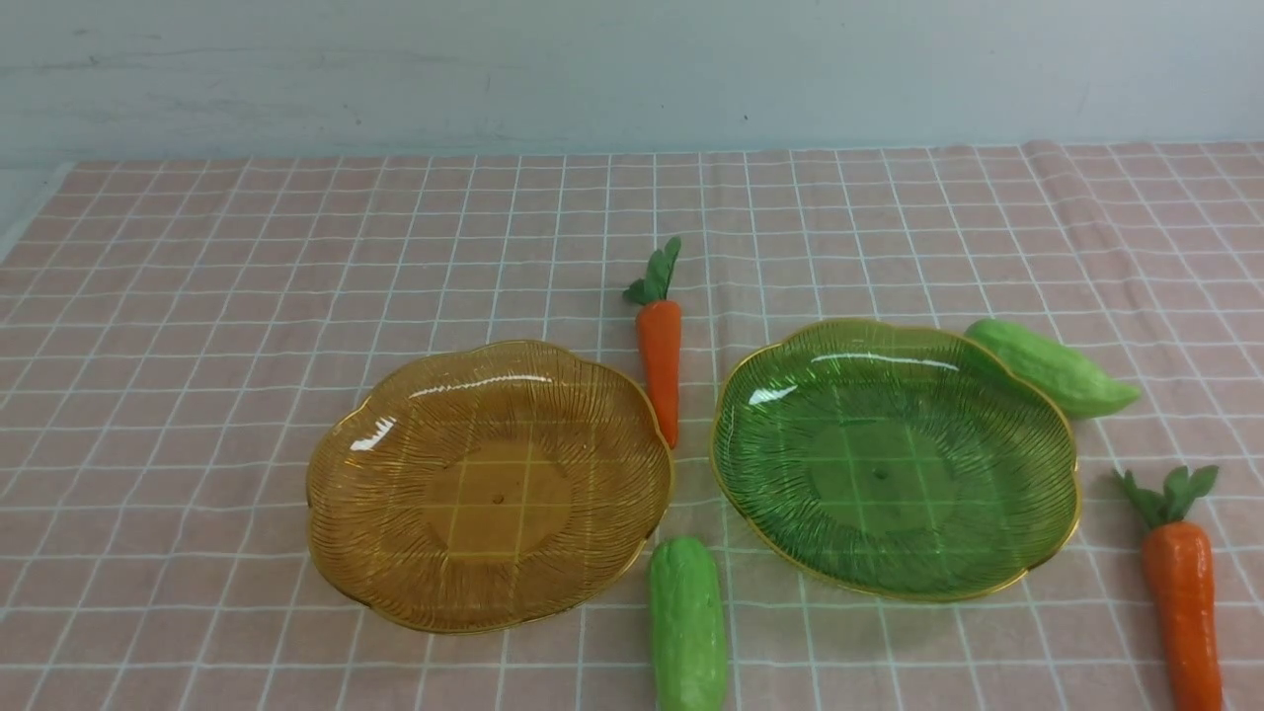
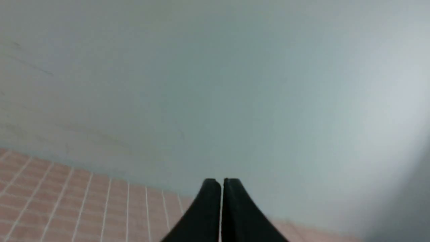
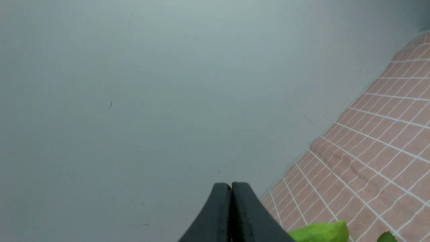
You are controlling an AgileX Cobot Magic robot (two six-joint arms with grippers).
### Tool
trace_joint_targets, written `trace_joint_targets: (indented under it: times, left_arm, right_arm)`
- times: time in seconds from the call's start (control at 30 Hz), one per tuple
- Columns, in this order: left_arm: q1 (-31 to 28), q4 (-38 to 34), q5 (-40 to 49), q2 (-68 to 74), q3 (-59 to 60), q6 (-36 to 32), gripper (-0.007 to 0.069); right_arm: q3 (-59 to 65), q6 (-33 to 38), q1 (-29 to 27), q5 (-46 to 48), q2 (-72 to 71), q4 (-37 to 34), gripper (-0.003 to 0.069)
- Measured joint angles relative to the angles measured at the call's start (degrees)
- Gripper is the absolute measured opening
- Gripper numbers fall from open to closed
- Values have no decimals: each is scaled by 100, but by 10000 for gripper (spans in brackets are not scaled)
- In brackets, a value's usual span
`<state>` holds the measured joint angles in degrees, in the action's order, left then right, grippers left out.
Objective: Put different types of vegetables on the plate.
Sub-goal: 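Put the green cucumber next to the left plate into that plate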
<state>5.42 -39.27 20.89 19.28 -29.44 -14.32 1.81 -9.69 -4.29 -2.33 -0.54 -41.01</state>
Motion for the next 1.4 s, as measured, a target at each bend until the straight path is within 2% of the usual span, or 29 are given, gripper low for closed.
trace_joint_targets:
  times: [0.1,0.17,0.3,0.37,0.43,0.5,0.53,0.57,0.7,0.77,0.87,0.97,1.03,1.17,1.3,1.4]
  left_arm:
    - [0,760,1788,1572,-697,-90,-3]
    - [0,1360,2550,2681,-962,-16,-3]
    - [175,2015,2915,4377,-1190,182,-3]
    - [644,2176,2921,5011,-1328,238,-3]
    - [1497,2350,2837,5401,-1470,488,-3]
    - [2315,2641,2627,5610,-1623,1063,-3]
    - [2936,2917,2473,5707,-1785,1547,-3]
    - [3305,3169,2405,5789,-1906,1989,-3]
    - [4149,3927,2310,6142,-2336,3173,0]
    - [4329,4231,2297,6397,-2526,3573,17]
    - [4379,4375,2204,6816,-2790,3910,93]
    - [4385,4243,2168,7246,-3042,3986,246]
    - [4390,4109,2153,7390,-3110,3986,302]
    - [4396,3927,2107,7726,-3172,4038,460]
    - [4396,3895,2041,7956,-3176,4142,533]
    - [4396,3833,1875,8070,-3176,4177,554]
  right_arm:
    - [0,5,0,-59,0,-105,-17]
    - [-162,16,19,349,0,-123,-17]
    - [-1209,372,76,1729,302,226,-17]
    - [-2044,638,76,2541,966,675,-17]
    - [-2834,800,76,3515,1821,1200,-17]
    - [-3704,969,76,4760,2872,1793,-17]
    - [-3871,1048,76,5024,3106,1915,-17]
    - [-4055,1125,76,5388,3410,2071,-17]
    - [-4212,1301,76,5743,3971,2177,-17]
    - [-4212,1324,76,5775,4039,2165,-17]
    - [-4218,1393,76,5775,4033,2161,-17]
    - [-4223,1444,76,5775,4033,2145,-17]
    - [-4223,1463,76,5775,4033,2145,-17]
    - [-4223,1524,76,5775,4033,2145,-17]
    - [-4223,1608,76,5775,4033,2145,-17]
    - [-4223,1653,76,5775,4033,2142,-17]
